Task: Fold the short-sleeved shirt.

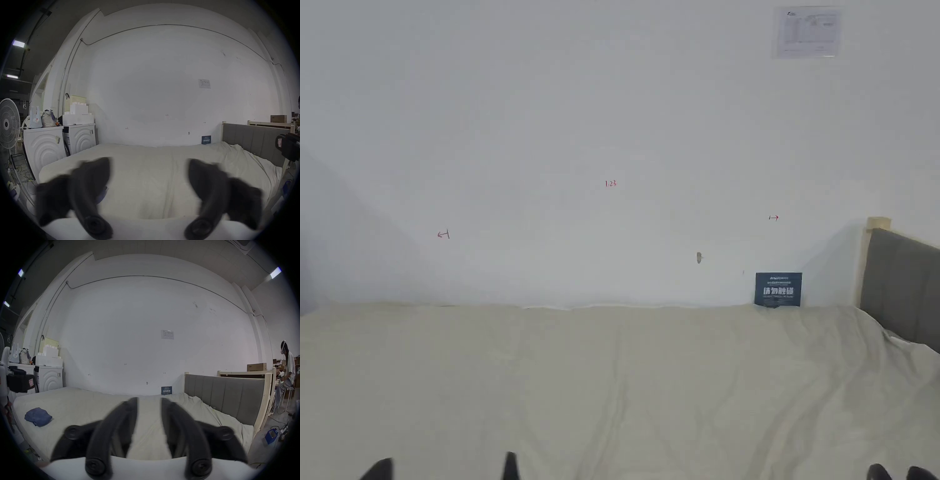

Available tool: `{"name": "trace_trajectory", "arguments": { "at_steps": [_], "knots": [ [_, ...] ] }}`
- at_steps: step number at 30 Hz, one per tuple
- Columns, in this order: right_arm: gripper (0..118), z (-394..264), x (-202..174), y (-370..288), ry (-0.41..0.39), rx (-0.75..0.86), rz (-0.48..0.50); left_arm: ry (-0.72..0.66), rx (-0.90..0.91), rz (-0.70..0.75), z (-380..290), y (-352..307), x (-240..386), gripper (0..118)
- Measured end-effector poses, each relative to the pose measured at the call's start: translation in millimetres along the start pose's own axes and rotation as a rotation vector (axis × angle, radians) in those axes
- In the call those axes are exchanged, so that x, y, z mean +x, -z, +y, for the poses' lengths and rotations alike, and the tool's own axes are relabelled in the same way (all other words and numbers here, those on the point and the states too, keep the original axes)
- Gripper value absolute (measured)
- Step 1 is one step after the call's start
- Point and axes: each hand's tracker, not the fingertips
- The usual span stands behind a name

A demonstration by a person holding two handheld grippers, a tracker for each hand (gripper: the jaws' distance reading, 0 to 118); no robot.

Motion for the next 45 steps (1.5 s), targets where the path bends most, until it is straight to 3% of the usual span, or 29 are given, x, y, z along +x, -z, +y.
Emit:
{"name": "trace_trajectory", "arguments": {
  "at_steps": [1, 2, 3, 12, 14, 16, 17, 27, 29, 32, 36, 40, 45],
  "knots": [
    [57, 0, 0, 1, 0.007, -0.006, -0.007, -0.004, 0.004, 0.001, 1, 0, -1, 118],
    [79, 0, 1, 2, 0.014, -0.015, -0.012, -0.008, 0.012, 0.002, 1, 0, -1, 118],
    [87, 0, 2, 2, 0.02, -0.023, -0.018, -0.011, 0.037, 0.003, 4, -3, -3, 118],
    [92, 4, 3, 2, -0.006, -0.014, -0.028, -0.033, 0.066, -0.082, 18, -11, -2, 118],
    [112, 5, 2, 0, -0.002, -0.005, -0.035, -0.074, 0.064, -0.09, 19, -13, -2, 118],
    [118, 6, 2, 1, 0.014, -0.007, -0.018, -0.069, 0.045, -0.039, 18, -14, 6, 118],
    [117, 6, 1, 1, 0.001, -0.035, 0.019, -0.054, 0.051, -0.027, 18, -14, 9, 118],
    [118, 11, -13, 0, -0.05, -0.004, 0.037, -0.034, 0.025, -0.011, 13, -20, 32, 118],
    [118, 13, -16, 1, -0.055, -0.008, 0.048, -0.095, -0.038, -0.016, 22, -24, 32, 118],
    [118, 15, -17, 0, -0.029, -0.027, 0.083, -0.194, -0.031, -0.062, 34, -28, 29, 118],
    [118, 20, -19, 0, 0.003, -0.023, 0.09, -0.134, 0.021, 0.044, 41, -27, 33, 118],
    [118, 23, -17, 1, 0.015, -0.021, 0.089, -0.096, -0.054, 0.056, 45, -22, 35, 118],
    [118, 24, -15, 4, 0.04, -0.036, 0.081, -0.164, -0.103, 0.04, 43, -20, 36, 118]
  ]
}}
